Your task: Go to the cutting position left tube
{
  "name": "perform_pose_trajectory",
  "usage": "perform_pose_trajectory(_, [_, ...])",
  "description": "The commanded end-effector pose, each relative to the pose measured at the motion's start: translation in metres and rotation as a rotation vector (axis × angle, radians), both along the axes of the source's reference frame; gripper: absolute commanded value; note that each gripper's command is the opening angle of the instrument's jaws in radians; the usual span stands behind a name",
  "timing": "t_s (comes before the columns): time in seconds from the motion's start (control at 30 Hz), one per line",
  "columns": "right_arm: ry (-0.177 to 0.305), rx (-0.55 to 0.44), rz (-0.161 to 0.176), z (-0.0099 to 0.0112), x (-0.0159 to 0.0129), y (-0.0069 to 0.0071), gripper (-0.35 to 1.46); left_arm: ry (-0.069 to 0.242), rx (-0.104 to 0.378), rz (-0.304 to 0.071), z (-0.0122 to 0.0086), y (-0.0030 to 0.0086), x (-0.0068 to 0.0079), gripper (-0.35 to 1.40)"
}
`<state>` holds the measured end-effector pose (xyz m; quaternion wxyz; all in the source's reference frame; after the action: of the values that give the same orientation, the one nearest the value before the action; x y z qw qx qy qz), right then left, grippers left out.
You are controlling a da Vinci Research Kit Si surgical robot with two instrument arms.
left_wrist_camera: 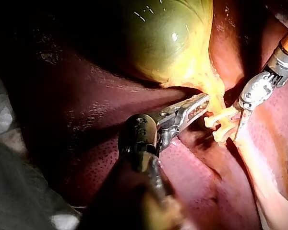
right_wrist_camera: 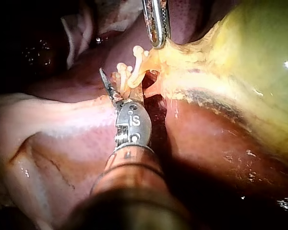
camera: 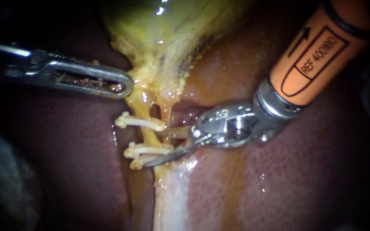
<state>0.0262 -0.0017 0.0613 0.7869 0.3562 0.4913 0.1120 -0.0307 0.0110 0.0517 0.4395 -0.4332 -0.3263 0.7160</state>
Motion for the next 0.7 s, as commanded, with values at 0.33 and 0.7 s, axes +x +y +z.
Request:
perform_pose_trajectory(0.33, [-0.033, 0.105, 0.096, -0.0005, 0.0031, -0.0004, 1.36, 0.0, 0.0, 0.0, 0.0001, 0.0, -0.0001, -0.35])
perform_pose_trajectory(0.7, [-0.009, 0.183, 0.128, -0.0029, 0.0043, -0.0007, 1.38, 0.001, -0.001, 0.0, 0.0002, 0.0, -0.0002, -0.35])
